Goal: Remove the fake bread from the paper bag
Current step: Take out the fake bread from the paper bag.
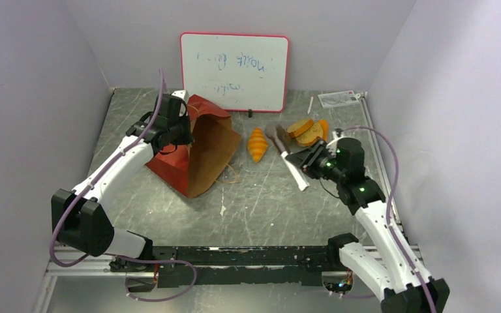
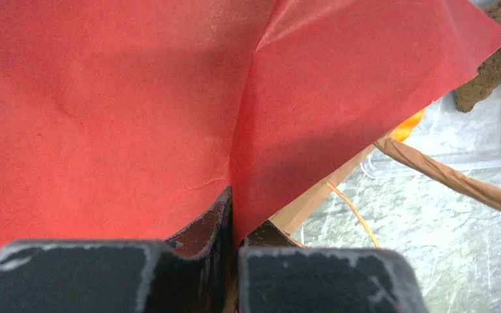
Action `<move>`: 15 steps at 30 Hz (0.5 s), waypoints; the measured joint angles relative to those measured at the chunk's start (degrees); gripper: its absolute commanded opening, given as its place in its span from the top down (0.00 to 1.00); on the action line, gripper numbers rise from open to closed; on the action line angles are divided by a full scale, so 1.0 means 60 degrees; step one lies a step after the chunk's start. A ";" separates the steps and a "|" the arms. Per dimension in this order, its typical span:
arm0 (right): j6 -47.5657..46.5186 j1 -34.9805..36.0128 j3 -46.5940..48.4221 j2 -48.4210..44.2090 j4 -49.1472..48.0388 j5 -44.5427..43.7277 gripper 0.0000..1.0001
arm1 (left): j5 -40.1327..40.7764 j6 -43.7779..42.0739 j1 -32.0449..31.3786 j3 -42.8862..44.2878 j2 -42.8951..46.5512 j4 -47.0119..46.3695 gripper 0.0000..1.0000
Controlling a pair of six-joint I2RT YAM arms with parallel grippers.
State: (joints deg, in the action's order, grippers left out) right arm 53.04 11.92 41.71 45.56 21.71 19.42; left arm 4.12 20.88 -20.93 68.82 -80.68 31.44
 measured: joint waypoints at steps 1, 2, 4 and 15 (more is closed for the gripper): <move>-0.0004 0.0419 0.0040 0.0106 -0.0069 -0.0095 0.67 | -0.0062 -0.0066 0.0000 0.0022 -0.0004 0.0000 0.93; -0.0004 0.1027 0.0106 0.0277 -0.0146 -0.0211 0.67 | -0.0109 -0.0124 0.0000 0.0051 -0.0022 0.0000 0.93; 0.0011 0.1905 0.0182 0.0557 -0.0299 -0.0412 0.67 | -0.0164 -0.0200 0.0000 0.0149 -0.0102 0.0018 0.93; 0.0157 0.5213 0.0605 0.2018 -0.1341 -0.1701 0.68 | -0.0452 -0.0346 0.0004 0.0470 -0.0452 0.0011 0.93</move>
State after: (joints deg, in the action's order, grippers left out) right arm 53.98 43.20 45.34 57.67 13.67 9.21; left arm 1.41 18.81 -20.91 71.64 -83.40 31.51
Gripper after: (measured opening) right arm 0.327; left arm 0.077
